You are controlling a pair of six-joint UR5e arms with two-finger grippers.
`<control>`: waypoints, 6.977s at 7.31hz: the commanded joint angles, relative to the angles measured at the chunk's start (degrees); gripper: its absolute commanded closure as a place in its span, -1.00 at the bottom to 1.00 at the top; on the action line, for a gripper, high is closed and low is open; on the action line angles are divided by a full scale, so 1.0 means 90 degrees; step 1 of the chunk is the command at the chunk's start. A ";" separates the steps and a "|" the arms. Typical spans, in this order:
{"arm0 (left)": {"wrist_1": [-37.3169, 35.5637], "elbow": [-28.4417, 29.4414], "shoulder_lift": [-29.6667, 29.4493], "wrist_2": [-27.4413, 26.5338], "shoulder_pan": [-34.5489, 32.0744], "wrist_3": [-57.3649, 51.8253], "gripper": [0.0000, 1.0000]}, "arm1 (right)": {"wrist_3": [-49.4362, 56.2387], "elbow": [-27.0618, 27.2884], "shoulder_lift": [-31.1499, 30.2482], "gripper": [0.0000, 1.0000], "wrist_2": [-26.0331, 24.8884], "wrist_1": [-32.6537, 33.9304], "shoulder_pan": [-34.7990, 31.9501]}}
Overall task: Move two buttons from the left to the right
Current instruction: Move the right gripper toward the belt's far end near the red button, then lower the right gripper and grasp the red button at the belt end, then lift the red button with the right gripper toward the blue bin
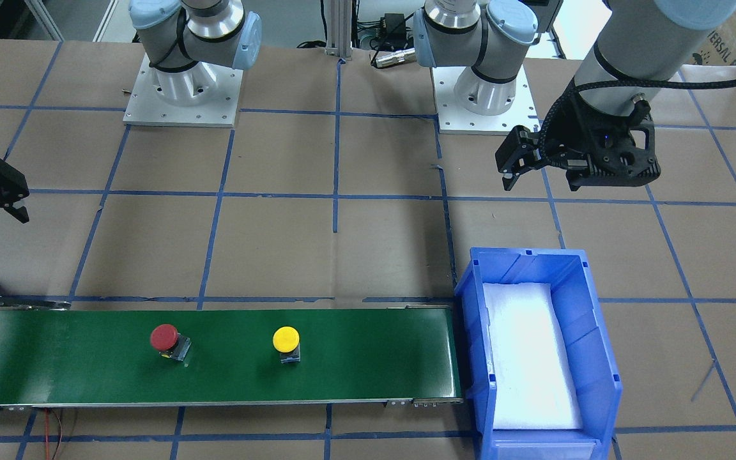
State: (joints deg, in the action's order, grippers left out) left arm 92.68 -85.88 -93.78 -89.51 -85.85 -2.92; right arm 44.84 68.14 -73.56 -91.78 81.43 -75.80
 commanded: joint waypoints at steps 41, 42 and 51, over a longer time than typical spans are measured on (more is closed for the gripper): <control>-0.0161 0.0011 0.0010 0.0004 0.0037 -0.0007 -1.00 | 0.5437 0.2516 0.0986 -0.99 0.0334 0.4224 0.0063; -0.0161 0.0021 0.0010 0.0004 0.0037 -0.0007 -1.00 | 0.5437 0.2516 0.1005 -0.85 0.0402 0.4224 0.0063; -0.0171 0.0021 0.0010 0.0004 0.0047 -0.0027 -1.00 | 0.5515 0.1682 0.0927 0.59 -0.0398 0.3798 0.0295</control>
State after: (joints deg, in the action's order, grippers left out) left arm 91.21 -85.75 -93.69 -89.41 -85.49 -3.10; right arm 94.15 87.78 -64.99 -95.26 118.31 -74.65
